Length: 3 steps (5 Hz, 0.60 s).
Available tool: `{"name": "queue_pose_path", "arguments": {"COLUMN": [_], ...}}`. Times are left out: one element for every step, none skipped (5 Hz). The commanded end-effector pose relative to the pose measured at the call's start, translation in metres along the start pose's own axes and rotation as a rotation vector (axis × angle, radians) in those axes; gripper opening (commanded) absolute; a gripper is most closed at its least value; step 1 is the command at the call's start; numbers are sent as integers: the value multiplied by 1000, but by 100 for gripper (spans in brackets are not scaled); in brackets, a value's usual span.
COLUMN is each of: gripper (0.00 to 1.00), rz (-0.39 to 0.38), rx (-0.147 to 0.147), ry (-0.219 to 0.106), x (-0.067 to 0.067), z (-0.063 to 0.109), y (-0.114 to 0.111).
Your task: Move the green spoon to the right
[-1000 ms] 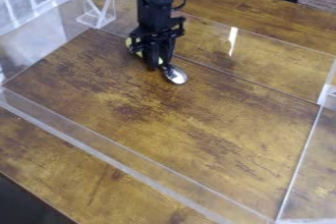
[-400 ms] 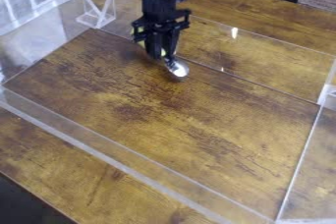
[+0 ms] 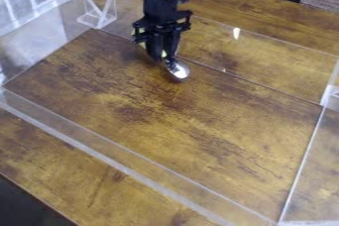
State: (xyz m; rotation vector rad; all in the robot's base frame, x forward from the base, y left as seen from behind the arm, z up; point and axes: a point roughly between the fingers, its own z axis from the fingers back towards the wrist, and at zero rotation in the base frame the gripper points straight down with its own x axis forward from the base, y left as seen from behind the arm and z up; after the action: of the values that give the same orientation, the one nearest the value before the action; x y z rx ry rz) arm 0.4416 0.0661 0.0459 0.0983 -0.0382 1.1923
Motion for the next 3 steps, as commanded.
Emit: {"name": "queue_pose_path", "arguments": {"gripper": [0, 0, 0], "rz": [12, 16, 19], "rx": [-49, -42, -34], "ry": [-33, -23, -11], "x": [10, 14, 19], "z": [21, 18, 17], "y": [-3, -3, -2]}}
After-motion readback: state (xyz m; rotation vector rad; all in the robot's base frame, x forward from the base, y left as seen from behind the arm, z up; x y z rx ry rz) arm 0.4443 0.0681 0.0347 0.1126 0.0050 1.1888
